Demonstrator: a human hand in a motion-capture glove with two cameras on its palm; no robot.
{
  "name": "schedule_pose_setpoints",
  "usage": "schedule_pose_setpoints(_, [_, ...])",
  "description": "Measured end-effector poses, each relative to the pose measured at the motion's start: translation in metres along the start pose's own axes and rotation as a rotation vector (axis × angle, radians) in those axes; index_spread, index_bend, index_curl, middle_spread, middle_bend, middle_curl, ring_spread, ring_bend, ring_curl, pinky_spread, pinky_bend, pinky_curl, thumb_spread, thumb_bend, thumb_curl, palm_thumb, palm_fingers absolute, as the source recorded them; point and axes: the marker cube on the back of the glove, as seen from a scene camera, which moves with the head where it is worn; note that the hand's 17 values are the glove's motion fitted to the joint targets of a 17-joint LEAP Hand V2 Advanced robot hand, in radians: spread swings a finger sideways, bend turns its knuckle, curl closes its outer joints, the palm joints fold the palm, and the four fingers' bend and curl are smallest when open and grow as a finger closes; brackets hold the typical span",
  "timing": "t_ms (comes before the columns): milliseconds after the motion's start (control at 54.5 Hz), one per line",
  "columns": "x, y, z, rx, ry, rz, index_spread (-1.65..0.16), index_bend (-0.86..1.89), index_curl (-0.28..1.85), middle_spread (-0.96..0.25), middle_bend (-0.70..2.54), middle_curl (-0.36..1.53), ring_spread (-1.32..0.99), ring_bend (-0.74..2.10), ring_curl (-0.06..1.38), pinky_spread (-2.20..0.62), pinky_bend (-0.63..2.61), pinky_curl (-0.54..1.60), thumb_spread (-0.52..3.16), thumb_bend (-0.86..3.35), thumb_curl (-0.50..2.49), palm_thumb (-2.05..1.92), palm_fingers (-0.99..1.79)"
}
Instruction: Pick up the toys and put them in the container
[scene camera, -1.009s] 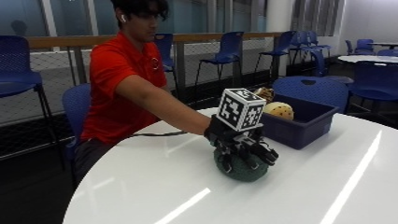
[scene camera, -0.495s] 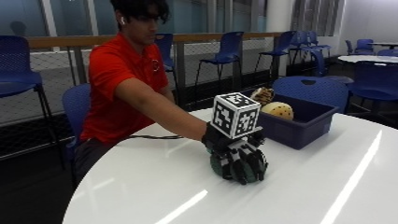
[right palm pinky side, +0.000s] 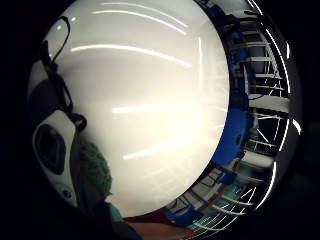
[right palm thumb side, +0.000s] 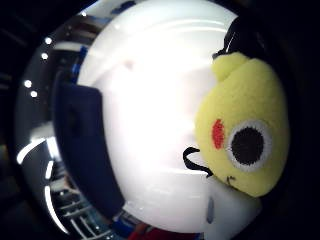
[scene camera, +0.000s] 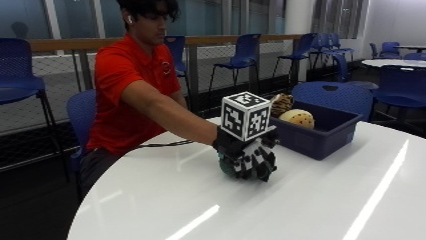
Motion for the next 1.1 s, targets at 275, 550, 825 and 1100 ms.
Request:
schedule_pose_setpoints(275, [-0.071,0.034,-0.076,0.055,-0.053,-0.177,-0.4,0.22,0.51,-0.4,0.64,0.4,-0.45,1.08,0.48,-0.46,1.01,0.41,0.71,0.12,0.71,0.67,1.14])
schedule_pose_setpoints(550, [-0.217,0.088,-0.19,0.183,-0.102,-0.424,-0.43,0.16,0.59,-0.42,0.59,0.45,-0.46,1.05,0.5,-0.46,1.06,0.44,0.66,0.04,0.78,0.62,1.02])
schedule_pose_setpoints(825, [-0.285,0.111,-0.177,0.049,-0.028,-0.434,-0.43,0.07,0.58,-0.38,0.4,0.45,-0.46,1.0,0.49,-0.45,1.18,0.45,0.87,-0.05,0.76,0.45,0.69])
schedule_pose_setpoints(1100, [-0.258,0.118,-0.146,0.013,0.047,-0.562,-0.32,0.05,0.39,-0.07,0.16,0.38,-0.08,0.32,0.29,-0.07,1.13,0.4,1.0,-0.09,0.5,-0.07,-0.39])
